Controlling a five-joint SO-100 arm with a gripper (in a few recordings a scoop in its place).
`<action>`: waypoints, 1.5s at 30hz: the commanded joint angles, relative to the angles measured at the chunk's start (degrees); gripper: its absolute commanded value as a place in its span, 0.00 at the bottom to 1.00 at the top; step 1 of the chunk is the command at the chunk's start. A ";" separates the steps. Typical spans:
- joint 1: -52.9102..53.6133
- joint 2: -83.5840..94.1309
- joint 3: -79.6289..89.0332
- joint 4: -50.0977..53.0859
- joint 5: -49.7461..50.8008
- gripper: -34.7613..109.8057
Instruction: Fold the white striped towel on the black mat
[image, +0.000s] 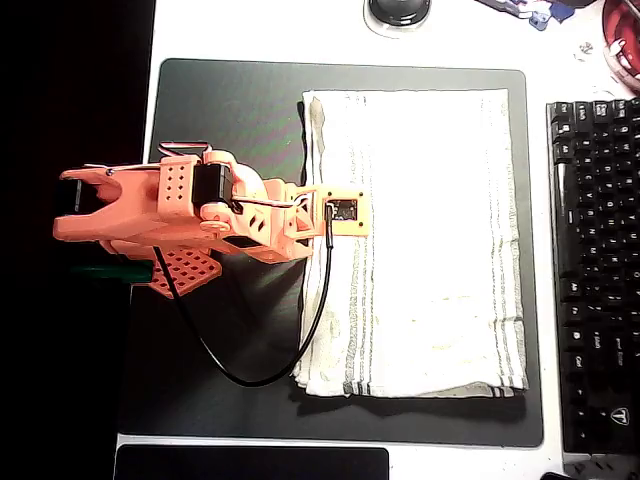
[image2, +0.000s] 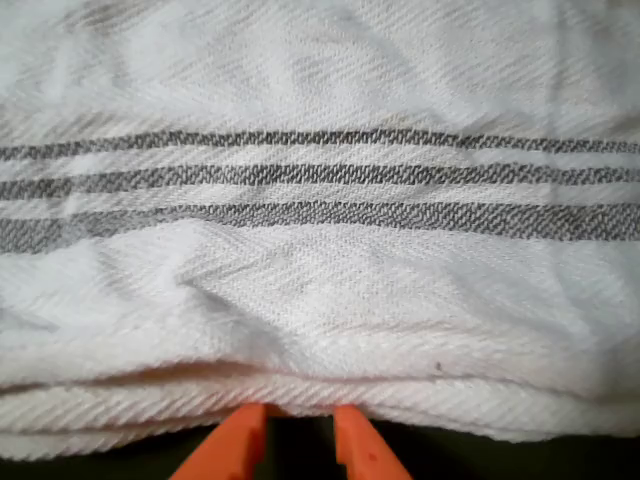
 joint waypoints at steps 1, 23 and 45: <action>-0.35 1.05 1.05 0.70 -0.44 0.31; -0.79 1.05 1.05 0.70 -0.44 0.31; -0.53 1.14 1.05 0.44 2.11 0.24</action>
